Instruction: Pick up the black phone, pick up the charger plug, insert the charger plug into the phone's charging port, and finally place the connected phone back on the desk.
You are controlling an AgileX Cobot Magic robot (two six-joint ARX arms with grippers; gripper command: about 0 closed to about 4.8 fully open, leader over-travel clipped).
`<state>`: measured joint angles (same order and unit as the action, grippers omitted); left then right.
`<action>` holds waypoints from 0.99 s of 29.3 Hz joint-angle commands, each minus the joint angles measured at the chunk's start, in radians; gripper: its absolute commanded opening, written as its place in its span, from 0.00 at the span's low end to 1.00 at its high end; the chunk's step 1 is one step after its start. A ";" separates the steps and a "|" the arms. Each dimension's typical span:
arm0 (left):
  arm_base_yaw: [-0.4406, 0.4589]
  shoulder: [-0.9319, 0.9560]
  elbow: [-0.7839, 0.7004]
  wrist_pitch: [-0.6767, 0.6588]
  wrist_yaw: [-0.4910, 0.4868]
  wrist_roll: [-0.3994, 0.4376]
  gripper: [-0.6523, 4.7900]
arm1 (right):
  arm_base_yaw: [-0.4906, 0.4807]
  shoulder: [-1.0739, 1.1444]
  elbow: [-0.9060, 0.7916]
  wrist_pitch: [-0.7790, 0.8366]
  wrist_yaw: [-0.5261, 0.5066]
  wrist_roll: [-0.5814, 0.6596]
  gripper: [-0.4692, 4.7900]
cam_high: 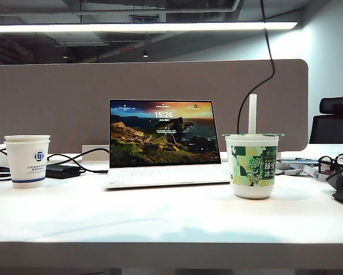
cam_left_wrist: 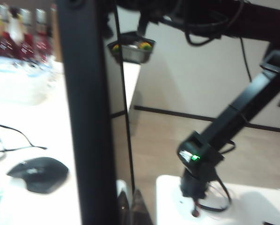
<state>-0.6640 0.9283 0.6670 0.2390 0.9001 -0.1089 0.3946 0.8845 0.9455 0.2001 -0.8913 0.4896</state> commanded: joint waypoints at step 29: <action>0.007 0.065 0.018 0.058 0.204 -0.045 0.11 | 0.005 0.034 0.010 0.067 -0.235 0.060 0.08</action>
<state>-0.6571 0.9970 0.6750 0.2584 1.0958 -0.1574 0.3992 0.9184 0.9508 0.2489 -1.1351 0.5491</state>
